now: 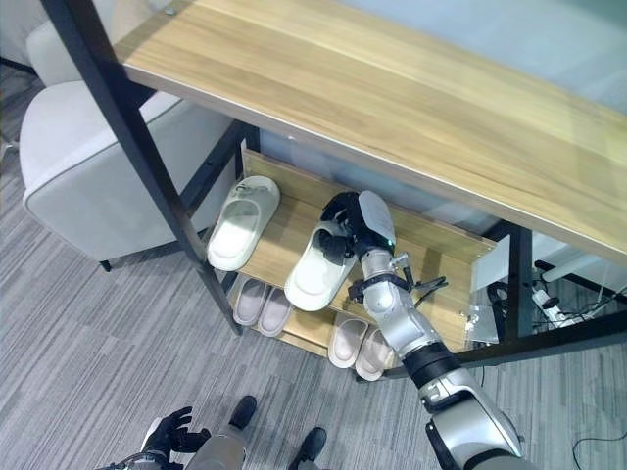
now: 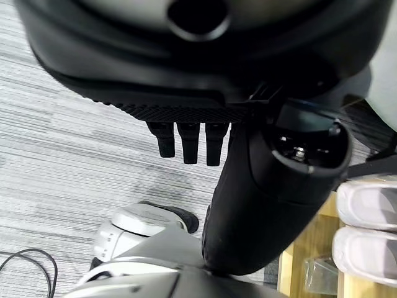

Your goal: Arrange the slippers neatly on the shoe rack.

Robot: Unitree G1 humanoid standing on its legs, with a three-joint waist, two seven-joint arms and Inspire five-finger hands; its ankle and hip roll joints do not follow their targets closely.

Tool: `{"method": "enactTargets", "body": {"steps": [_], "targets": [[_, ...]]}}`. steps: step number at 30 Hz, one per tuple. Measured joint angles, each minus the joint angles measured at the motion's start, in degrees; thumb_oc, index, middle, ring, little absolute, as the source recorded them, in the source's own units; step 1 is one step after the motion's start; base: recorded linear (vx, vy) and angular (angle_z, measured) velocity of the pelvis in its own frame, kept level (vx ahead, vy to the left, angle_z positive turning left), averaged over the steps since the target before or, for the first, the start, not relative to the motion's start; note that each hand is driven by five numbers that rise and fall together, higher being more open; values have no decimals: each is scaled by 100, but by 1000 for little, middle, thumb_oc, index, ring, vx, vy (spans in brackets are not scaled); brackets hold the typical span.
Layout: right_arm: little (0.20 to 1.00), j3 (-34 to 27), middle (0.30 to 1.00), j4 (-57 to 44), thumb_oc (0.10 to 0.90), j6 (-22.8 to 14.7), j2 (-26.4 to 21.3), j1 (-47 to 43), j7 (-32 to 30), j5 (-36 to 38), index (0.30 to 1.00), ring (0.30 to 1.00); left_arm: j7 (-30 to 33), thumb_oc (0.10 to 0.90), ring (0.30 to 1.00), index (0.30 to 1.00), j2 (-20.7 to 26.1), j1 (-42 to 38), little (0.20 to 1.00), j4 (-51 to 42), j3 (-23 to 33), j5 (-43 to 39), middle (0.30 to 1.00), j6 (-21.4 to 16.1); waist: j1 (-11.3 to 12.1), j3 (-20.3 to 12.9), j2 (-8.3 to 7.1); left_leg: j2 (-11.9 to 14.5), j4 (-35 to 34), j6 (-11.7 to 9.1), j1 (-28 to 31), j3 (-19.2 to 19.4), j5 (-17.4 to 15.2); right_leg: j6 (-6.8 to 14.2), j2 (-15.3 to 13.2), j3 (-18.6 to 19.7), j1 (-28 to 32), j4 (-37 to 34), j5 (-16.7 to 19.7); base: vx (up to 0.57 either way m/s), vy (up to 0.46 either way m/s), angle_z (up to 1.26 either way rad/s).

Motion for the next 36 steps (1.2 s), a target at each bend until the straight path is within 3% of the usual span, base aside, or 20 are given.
{"method": "enactTargets", "body": {"steps": [7,8,9,10,15,28,36], "targets": [[300,19,300,156,400,-10,-52,-485,-175,0,300,300,24,800,900,900,11,-27,900,28,-118,-28,900,-89,153,62,-17,-69,7,9,-146,-197,46,17,-32,-193,-96,0,-12,7,-5,14],[361,20,361,274,441,-6,-57,-578,-176,0,361,361,23,800,900,900,15,-40,900,28,-125,-29,900,-89,157,68,-23,-83,7,10,-168,-242,56,25,-38,-246,-96,0,-17,3,5,19],[552,22,552,410,568,-6,-57,-681,-182,0,552,552,23,800,900,900,18,-59,900,28,-128,-29,900,-91,167,95,-33,-94,7,9,-182,-269,66,30,-45,-274,-97,0,-20,3,9,16],[900,22,900,460,800,-3,-70,-738,-196,0,900,900,24,800,900,900,20,-84,900,28,-128,-29,900,-96,180,134,-41,-99,7,9,-187,-283,73,30,-48,-288,-97,0,-20,1,7,11],[900,164,900,668,800,3,-135,-983,-247,5,900,900,27,800,900,900,54,-291,900,6,-133,-39,900,-119,291,436,-110,-111,5,4,-247,-328,107,27,-56,-326,-127,0,-15,2,4,4],[900,206,900,595,800,3,-124,-1004,-219,53,900,900,24,800,900,900,56,-412,900,12,-232,-37,900,-111,251,448,-92,-145,9,7,-286,-347,123,36,-132,-361,-159,1,-7,-1,1,2],[900,161,900,-238,800,-24,-124,-652,-105,141,900,900,18,800,900,900,39,-405,900,14,-219,-30,900,-71,110,483,-7,-142,-5,9,-151,-190,124,39,-154,-210,-102,1,30,-8,7,-9]]}}
